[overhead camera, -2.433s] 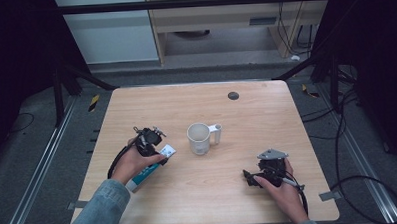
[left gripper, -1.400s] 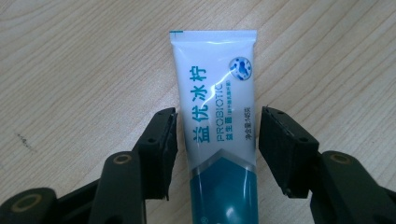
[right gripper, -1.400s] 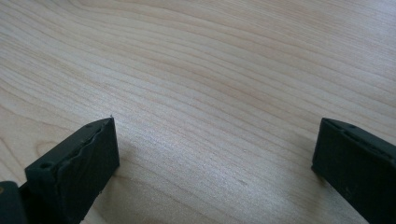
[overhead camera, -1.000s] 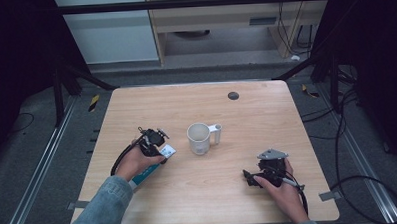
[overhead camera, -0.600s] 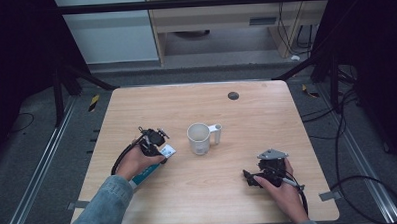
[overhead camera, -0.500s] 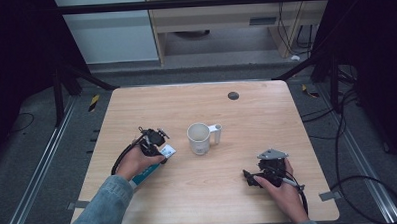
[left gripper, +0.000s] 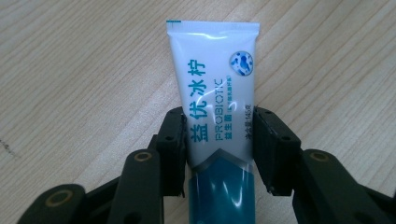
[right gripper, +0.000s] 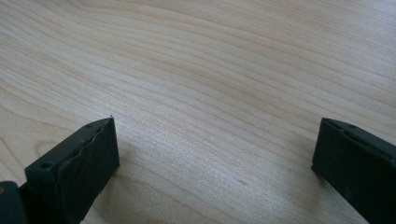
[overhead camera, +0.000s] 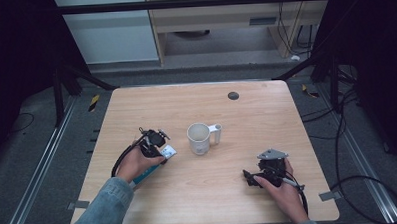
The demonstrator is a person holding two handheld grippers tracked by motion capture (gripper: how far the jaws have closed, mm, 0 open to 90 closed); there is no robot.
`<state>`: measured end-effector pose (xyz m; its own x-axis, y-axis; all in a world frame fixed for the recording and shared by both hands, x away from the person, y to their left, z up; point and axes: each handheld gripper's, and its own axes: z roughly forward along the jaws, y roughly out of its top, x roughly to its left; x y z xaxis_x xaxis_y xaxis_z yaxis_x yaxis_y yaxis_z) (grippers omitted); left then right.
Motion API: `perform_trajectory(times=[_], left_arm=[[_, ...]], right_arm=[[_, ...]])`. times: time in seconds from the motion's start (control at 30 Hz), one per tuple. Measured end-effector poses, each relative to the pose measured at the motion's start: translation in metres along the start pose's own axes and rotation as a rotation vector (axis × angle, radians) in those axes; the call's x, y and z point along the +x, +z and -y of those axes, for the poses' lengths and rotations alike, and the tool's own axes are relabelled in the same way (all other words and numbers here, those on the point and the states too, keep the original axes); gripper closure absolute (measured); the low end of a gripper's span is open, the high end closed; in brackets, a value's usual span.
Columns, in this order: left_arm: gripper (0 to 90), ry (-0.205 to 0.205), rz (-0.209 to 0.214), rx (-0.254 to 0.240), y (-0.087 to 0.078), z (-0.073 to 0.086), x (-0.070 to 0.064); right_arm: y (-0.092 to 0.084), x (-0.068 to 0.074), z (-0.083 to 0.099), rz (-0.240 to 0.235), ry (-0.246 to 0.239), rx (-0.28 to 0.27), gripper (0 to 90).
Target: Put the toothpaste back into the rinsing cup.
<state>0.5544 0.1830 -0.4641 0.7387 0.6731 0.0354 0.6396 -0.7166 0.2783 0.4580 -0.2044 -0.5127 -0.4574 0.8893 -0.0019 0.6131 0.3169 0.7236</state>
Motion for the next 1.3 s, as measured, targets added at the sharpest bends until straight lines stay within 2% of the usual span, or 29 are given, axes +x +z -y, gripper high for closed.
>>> perform_trajectory(times=[0.2, 0.27, 0.3, 0.4, 0.43, 0.5, 0.6, 0.63, 0.73, 0.83, 1.3], left_arm=[[64.3, -0.018, 0.004, -0.037, -0.004, 0.004, -0.001], [67.6, -0.008, -0.005, -0.044, -0.006, 0.005, -0.003], [69.6, 0.009, -0.01, -0.044, -0.008, 0.005, -0.004], [75.4, 0.03, -0.038, -0.081, -0.016, 0.007, -0.009], [75.8, 0.03, -0.038, -0.081, -0.016, 0.007, -0.009], [76.4, 0.024, -0.043, -0.124, -0.028, 0.01, -0.011], [76.7, 0.019, -0.051, -0.163, -0.041, 0.012, -0.012], [76.8, 0.019, -0.051, -0.163, -0.041, 0.012, -0.012], [76.9, 0.03, -0.097, -0.209, -0.061, 0.014, -0.014], [77.0, 0.017, -0.099, -0.249, -0.071, 0.015, -0.015], [77.2, -0.02, -0.111, -0.33, -0.096, 0.01, -0.006]], right_arm=[[0.0, 0.0, 0.0, 0.0, -0.003, -0.001, 0.6], [0.0, 0.0, 0.0, 0.001, -0.003, -0.001, 0.6], [0.0, 0.0, 0.0, 0.0, -0.001, 0.0, 0.6], [0.0, 0.0, 0.0, 0.0, -0.002, 0.0, 0.6], [0.0, 0.0, 0.0, 0.001, -0.002, -0.001, 0.6], [0.0, 0.0, 0.0, 0.0, 0.0, 0.0, 0.6], [0.0, 0.0, 0.0, 0.0, 0.0, 0.0, 0.6], [0.0, 0.0, 0.0, 0.0, 0.0, 0.0, 0.6], [0.0, 0.0, 0.0, 0.0, -0.001, 0.0, 0.6], [0.0, 0.0, 0.0, 0.001, -0.001, 0.0, 0.6], [0.0, 0.0, 0.0, 0.001, -0.001, 0.0, 0.6]])
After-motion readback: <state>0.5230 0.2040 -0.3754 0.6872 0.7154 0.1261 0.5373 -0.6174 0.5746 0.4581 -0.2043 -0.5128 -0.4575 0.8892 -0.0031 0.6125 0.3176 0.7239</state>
